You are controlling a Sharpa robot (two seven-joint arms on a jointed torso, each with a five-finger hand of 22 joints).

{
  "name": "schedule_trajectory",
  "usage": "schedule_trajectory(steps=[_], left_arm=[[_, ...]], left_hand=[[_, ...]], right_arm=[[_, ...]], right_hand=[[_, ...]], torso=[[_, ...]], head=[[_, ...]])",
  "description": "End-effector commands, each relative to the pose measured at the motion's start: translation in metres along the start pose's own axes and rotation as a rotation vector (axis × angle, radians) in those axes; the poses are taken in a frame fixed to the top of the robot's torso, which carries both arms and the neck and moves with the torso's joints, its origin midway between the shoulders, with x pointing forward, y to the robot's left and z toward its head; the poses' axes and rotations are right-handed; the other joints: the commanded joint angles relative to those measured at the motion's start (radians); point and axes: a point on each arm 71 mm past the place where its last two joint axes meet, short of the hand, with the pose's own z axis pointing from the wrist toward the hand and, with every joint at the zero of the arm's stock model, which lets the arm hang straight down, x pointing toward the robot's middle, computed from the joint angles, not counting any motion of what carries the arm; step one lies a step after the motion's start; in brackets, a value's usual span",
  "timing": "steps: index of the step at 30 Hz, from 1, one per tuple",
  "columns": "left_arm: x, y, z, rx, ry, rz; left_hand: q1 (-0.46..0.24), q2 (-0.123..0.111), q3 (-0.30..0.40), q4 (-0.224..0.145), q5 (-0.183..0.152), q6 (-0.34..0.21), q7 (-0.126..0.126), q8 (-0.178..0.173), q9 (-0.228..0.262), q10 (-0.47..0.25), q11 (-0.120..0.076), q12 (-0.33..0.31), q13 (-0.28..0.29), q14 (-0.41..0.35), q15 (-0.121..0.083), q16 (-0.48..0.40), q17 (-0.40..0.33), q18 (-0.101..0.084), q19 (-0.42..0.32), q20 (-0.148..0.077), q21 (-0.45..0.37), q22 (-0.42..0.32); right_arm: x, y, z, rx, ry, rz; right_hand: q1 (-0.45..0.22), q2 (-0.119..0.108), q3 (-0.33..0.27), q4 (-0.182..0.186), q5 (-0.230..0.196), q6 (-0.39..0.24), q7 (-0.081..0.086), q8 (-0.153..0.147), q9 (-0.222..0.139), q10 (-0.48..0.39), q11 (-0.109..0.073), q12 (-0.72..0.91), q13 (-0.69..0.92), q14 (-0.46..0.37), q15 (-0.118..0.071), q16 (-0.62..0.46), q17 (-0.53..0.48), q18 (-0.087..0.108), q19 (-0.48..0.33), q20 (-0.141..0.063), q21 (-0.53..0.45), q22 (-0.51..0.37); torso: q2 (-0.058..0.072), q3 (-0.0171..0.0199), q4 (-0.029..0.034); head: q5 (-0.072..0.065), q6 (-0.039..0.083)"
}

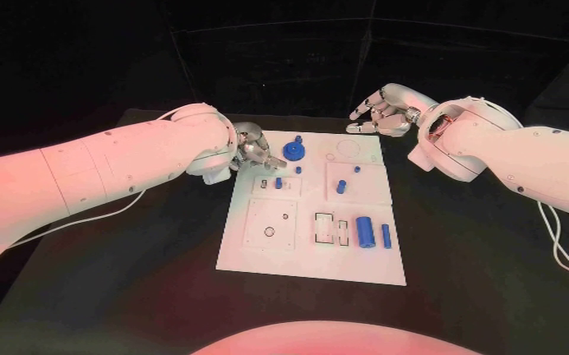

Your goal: Assemble the parts on the task board

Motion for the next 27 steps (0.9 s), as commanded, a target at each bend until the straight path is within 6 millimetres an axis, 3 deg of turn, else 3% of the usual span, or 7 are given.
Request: schedule_trajectory(steps=[1, 6, 10, 18, 23, 27], left_arm=[[-0.013, -0.002, -0.002, 0.029, 0.050, 0.002], [-0.036, 0.001, 0.002, 0.001, 0.048, 0.009], [-0.047, 0.005, 0.009, -0.036, 0.061, 0.014], [-0.059, 0.011, 0.021, -0.092, 0.070, 0.026], [-0.060, 0.013, 0.027, -0.115, 0.085, 0.039], [-0.059, 0.013, 0.031, -0.132, 0.095, 0.054]], left_hand=[[0.014, 0.003, -0.017, 0.005, -0.006, -0.020, 0.009, -0.024, -0.021, -0.007, 0.007, -0.003, -0.009, 0.095, 0.010, -0.006, 0.225, 0.010, -0.001, 0.008, -0.008, -0.008], [0.030, 0.009, -0.037, 0.009, -0.010, -0.030, 0.019, -0.045, -0.046, -0.007, 0.016, 0.002, -0.010, 0.096, 0.018, -0.006, 0.226, 0.010, 0.001, 0.015, -0.009, -0.007], [0.037, 0.016, -0.043, 0.011, -0.010, -0.028, 0.020, -0.050, -0.054, -0.003, 0.017, 0.008, -0.004, 0.097, 0.019, -0.002, 0.233, 0.009, 0.004, 0.017, -0.004, 0.001], [0.048, 0.024, -0.050, 0.011, -0.011, -0.023, 0.021, -0.053, -0.063, -0.001, 0.018, 0.013, -0.002, 0.098, 0.020, 0.001, 0.237, 0.008, 0.006, 0.019, -0.001, 0.007], [0.049, 0.026, -0.052, 0.012, -0.012, -0.020, 0.021, -0.053, -0.065, -0.001, 0.018, 0.014, -0.001, 0.099, 0.020, 0.002, 0.239, 0.008, 0.007, 0.019, 0.001, 0.010], [0.053, 0.030, -0.066, 0.016, -0.027, -0.014, 0.021, -0.056, -0.075, -0.002, 0.018, 0.016, -0.003, 0.099, 0.021, 0.002, 0.240, 0.008, 0.008, 0.020, 0.002, 0.011]], right_arm=[[-0.001, 0.001, 0.001, -0.004, 0.003, -0.002], [0.000, 0.001, 0.002, -0.004, 0.004, -0.002], [0.000, 0.002, 0.002, -0.005, 0.006, -0.002], [0.001, 0.003, 0.004, -0.008, 0.009, -0.002], [0.002, 0.004, 0.004, -0.010, 0.011, -0.001], [0.003, 0.005, 0.005, -0.012, 0.012, -0.001]], right_hand=[[-0.002, 0.007, -0.008, 0.000, -0.002, -0.006, 0.001, 0.005, -0.001, -0.005, 0.001, -0.005, -0.001, 0.027, -0.006, -0.005, -0.001, 0.019, -0.009, 0.001, -0.002, -0.001], [-0.002, 0.008, -0.008, 0.001, -0.002, -0.007, 0.001, 0.006, -0.001, -0.005, 0.001, -0.005, -0.002, 0.027, -0.006, -0.006, -0.001, 0.019, -0.009, 0.001, -0.003, -0.002], [-0.002, 0.008, -0.008, 0.001, -0.002, -0.007, 0.001, 0.006, -0.001, -0.005, 0.001, -0.005, -0.002, 0.027, -0.006, -0.006, -0.001, 0.019, -0.009, 0.001, -0.003, -0.002], [-0.002, 0.009, -0.008, 0.001, -0.001, -0.007, 0.001, 0.006, -0.001, -0.005, 0.001, -0.005, -0.001, 0.027, -0.006, -0.006, -0.002, 0.019, -0.009, 0.001, -0.003, -0.001], [-0.001, 0.010, -0.008, 0.001, 0.000, -0.007, 0.001, 0.006, -0.001, -0.005, 0.001, -0.004, -0.001, 0.027, -0.006, -0.006, -0.001, 0.019, -0.009, 0.001, -0.003, -0.001], [0.000, 0.010, -0.008, 0.001, 0.001, -0.007, 0.001, 0.006, -0.001, -0.005, 0.001, -0.005, -0.002, 0.027, -0.006, -0.006, -0.001, 0.019, -0.009, 0.001, -0.003, -0.001]], torso=[[0.001, -0.0003, -0.0003], [0.002, 0.0002, -0.0041], [0.002, 0.0001, -0.0031], [0.003, -0.0013, -0.0019], [0.001, -0.0001, -0.0014], [0.000, -0.0010, -0.0027]], head=[[0.003, 0.004], [0.005, 0.007], [0.005, 0.007], [0.007, 0.007], [0.008, 0.004], [0.011, 0.002]])
